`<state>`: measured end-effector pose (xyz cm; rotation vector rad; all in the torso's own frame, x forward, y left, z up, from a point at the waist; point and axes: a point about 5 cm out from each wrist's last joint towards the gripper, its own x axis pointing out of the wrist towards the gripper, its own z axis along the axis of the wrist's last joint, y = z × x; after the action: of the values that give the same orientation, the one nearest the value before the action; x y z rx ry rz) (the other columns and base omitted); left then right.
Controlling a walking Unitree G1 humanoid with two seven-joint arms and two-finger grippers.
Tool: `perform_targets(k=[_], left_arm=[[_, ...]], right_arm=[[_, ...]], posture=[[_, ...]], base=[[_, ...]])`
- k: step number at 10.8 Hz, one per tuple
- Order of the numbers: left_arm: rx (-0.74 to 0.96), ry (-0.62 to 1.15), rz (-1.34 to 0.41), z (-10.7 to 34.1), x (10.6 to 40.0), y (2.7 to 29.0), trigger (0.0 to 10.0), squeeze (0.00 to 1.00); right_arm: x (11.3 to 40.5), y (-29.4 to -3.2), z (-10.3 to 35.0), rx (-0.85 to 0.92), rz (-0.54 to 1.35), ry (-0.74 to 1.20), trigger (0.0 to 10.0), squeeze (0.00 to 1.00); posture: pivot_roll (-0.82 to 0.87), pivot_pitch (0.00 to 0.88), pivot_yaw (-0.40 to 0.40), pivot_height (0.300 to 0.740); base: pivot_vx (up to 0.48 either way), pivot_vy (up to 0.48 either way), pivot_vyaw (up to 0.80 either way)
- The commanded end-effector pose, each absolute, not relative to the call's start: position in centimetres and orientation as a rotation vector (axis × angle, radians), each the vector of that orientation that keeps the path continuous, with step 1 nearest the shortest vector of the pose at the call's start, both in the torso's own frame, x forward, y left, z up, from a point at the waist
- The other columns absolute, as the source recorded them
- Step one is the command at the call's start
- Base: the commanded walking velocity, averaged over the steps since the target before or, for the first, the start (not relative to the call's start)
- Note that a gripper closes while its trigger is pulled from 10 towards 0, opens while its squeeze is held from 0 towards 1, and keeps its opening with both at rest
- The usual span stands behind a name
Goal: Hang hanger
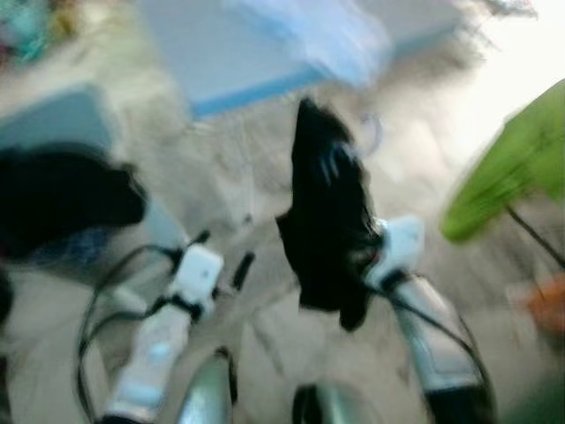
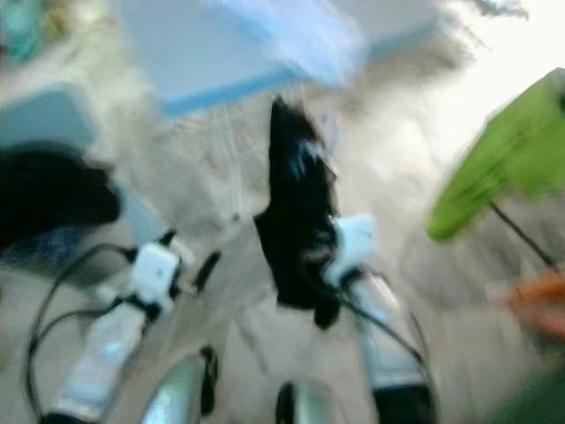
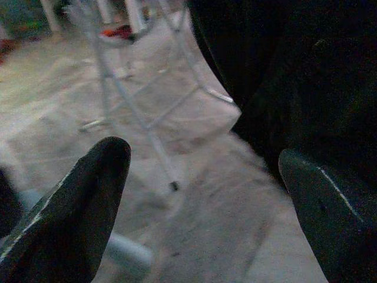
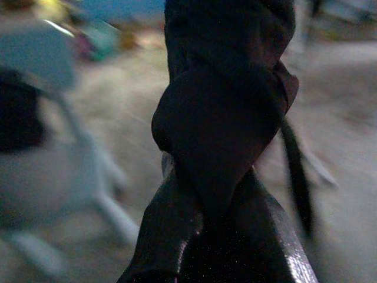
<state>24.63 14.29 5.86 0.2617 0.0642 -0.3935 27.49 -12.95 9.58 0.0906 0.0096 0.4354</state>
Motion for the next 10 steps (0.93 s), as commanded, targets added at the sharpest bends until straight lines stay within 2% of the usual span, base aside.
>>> perform_targets(k=[1,3,7,10], left_arm=[[0.260,0.062,-0.419,5.7,24.3,13.7,10.0,0.00],[0.317,0.046,-0.419,5.7,24.8,13.8,10.0,0.00],[0.344,0.016,-0.400,5.8,25.4,13.8,10.0,0.00],[0.367,0.000,-0.358,5.9,25.8,14.3,10.0,0.00]], right_arm=[[27.3,-12.9,10.9,0.106,0.483,-0.037,10.0,0.00],[25.1,-11.5,12.5,0.148,0.710,-0.010,10.0,0.00],[21.5,-11.7,14.6,0.154,1.023,0.061,10.0,0.00],[19.1,-12.1,15.1,0.137,1.168,0.160,10.0,0.00]], posture=[[-0.01,0.203,-0.057,0.740],[-0.02,0.205,-0.057,0.740],[-0.04,0.206,-0.055,0.740],[-0.04,0.205,-0.054,0.740]], base=[[0.000,0.000,0.80],[0.000,0.000,0.00],[0.000,0.000,0.00],[0.000,0.000,0.00]])
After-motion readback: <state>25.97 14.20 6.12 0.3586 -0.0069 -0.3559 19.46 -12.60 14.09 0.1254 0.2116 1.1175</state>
